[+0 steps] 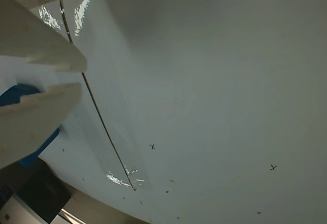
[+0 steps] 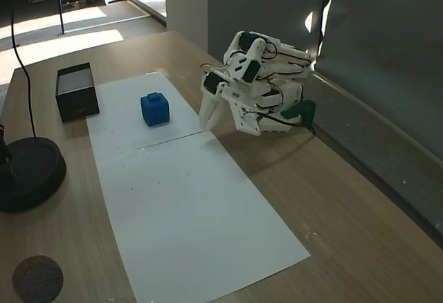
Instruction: Grab a blue square and put it in the box.
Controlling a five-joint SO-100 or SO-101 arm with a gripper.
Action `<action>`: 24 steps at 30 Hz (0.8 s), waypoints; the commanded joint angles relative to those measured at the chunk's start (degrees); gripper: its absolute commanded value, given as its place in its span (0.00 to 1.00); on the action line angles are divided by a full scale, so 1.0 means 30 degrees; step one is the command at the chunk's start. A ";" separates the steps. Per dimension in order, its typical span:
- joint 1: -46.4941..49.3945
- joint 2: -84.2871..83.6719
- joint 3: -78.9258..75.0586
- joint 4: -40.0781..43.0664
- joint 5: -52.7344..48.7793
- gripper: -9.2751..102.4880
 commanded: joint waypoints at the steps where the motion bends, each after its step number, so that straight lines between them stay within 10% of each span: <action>1: 0.0088 0.0469 -0.1055 0.0205 0.0088 0.08; 15: 0.0088 0.0498 -0.1025 -0.0088 -0.0029 0.09; 24: 0.3369 0.0498 -0.3018 -0.5068 -0.1084 0.14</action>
